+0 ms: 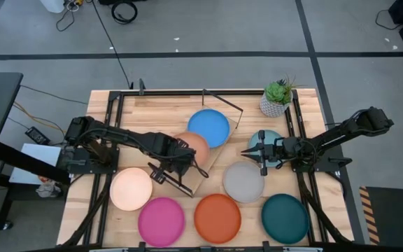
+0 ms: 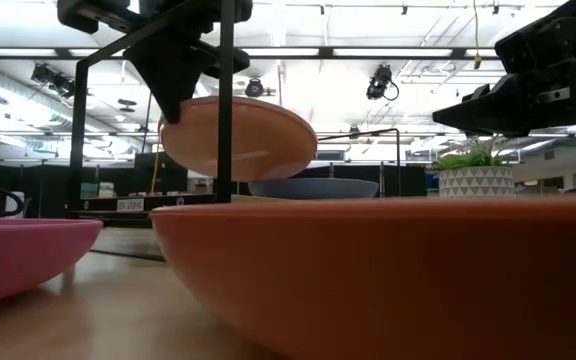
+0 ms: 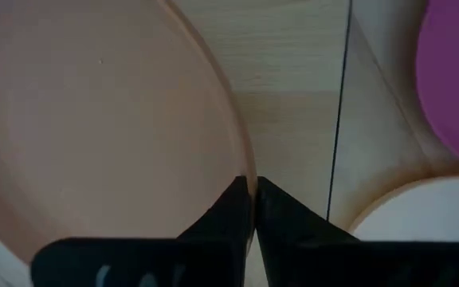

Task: Place and stack plates onto a shelf
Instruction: Put the brown plate on the shelf

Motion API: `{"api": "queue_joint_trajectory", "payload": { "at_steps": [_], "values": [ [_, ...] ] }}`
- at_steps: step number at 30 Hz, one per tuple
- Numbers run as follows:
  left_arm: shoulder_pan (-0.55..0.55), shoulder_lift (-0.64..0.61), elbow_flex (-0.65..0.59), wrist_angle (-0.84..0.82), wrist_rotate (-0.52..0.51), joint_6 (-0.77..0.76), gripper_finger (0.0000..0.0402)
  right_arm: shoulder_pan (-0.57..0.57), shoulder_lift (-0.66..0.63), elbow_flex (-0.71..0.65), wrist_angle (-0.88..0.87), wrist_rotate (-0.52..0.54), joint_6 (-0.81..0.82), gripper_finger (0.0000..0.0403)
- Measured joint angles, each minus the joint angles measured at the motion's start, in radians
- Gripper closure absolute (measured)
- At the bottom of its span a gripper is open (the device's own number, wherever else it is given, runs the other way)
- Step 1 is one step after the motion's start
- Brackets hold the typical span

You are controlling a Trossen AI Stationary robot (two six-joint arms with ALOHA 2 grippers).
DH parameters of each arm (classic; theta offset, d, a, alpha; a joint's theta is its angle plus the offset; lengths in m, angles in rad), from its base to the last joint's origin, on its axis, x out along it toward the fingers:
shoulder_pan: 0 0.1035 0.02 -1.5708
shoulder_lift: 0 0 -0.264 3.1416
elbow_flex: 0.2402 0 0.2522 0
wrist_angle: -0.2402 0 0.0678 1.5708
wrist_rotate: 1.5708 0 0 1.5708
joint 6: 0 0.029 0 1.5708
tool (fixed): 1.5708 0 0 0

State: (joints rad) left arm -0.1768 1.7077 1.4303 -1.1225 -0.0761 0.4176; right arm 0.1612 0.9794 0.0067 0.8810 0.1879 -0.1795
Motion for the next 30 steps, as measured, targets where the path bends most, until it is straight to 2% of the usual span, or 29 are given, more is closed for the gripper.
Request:
{"api": "queue_joint_trajectory", "payload": {
  "at_steps": [16, 23, 26, 28, 30],
  "values": [
    [-0.002, 0.000, 0.000, 0.066, 0.015, -0.236, 0.0357, 0.000, 0.000, 0.000, 0.000, 0.000, 0.001, 0.0350],
    [-0.006, 0.000, 0.000, 0.113, 0.063, -0.355, 0.0323, 0.000, 0.000, 0.000, 0.000, 0.000, 0.001, 0.0350],
    [-0.008, 0.000, 0.003, 0.125, 0.066, -0.352, 0.0306, 0.000, 0.000, 0.000, 0.000, 0.000, 0.001, 0.0350],
    [-0.007, 0.000, 0.005, 0.127, 0.047, -0.334, 0.0301, 0.000, 0.000, 0.000, 0.000, 0.000, 0.001, 0.0350],
    [0.000, 0.000, 0.005, 0.129, -0.022, -0.330, 0.0300, 0.000, 0.000, 0.000, 0.001, 0.000, 0.001, 0.0350]
  ]
}}
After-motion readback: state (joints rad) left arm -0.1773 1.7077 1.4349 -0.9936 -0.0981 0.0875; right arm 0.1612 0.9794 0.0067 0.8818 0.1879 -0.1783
